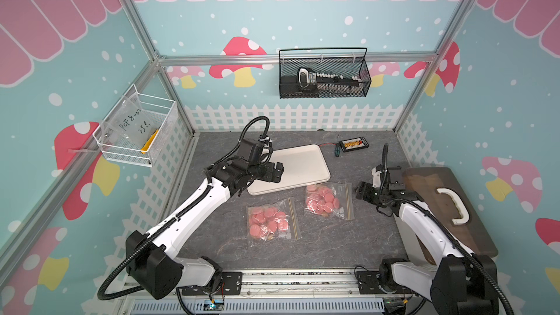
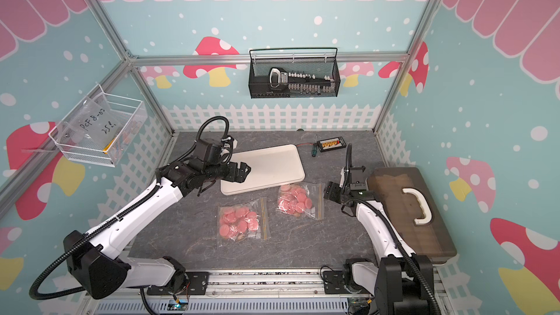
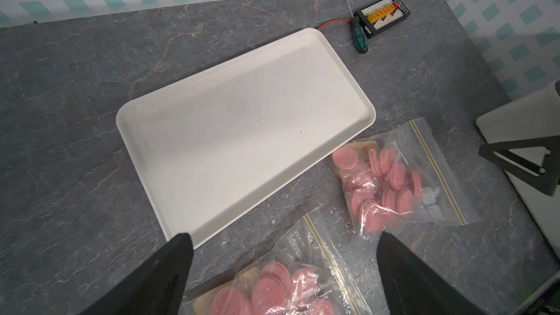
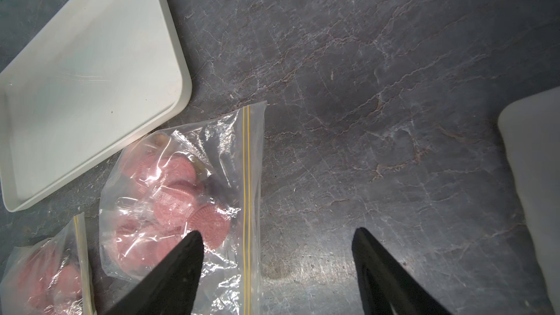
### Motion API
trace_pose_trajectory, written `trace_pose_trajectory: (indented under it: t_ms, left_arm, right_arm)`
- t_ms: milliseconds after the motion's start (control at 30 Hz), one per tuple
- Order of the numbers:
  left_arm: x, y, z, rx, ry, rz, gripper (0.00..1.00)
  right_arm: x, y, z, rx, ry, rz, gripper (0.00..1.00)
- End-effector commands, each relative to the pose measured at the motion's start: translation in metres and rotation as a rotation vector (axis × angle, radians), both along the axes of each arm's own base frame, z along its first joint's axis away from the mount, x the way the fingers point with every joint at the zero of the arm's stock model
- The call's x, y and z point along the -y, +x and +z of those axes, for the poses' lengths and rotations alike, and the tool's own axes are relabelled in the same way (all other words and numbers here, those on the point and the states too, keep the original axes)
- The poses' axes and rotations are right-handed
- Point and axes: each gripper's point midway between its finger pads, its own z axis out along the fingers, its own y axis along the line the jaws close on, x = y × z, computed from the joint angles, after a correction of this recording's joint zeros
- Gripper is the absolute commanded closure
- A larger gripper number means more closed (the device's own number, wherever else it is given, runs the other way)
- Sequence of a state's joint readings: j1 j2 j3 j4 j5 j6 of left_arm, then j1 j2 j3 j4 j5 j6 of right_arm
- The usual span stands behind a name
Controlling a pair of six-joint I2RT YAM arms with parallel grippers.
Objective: Pour cookies out of the ziploc bag
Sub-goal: Open the ziploc bag at the center of the board.
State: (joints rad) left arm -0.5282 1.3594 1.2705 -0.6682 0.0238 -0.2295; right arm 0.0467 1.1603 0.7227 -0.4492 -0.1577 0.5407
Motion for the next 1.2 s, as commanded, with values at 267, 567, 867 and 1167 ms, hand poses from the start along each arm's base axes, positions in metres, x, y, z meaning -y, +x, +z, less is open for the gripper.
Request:
trace_pose_trajectory:
  t_ms: [267,567,867,1167]
  left_arm:
    - [0.044,-0.013,0.002,-0.06,-0.056,-0.097,0.01]
    - [0.073,-0.019,-0.002,-0.07,-0.046,-0.179,0.01]
    - [0.085,-0.023,-0.008,-0.084,-0.039,-0.201,0.01]
    - [0.091,-0.027,-0.011,-0.089,-0.038,-0.213,0.01]
  right_arm:
    - [0.007,-0.022,-0.038,-0.122,-0.02,-0.039,0.27]
    - [0.014,-0.02,-0.049,-0.138,-0.056,-0.054,0.28]
    - [0.006,-0.012,-0.053,-0.127,-0.025,-0.015,0.29]
    - [-0.004,-0.007,-0.063,-0.129,0.023,0.016,0.29]
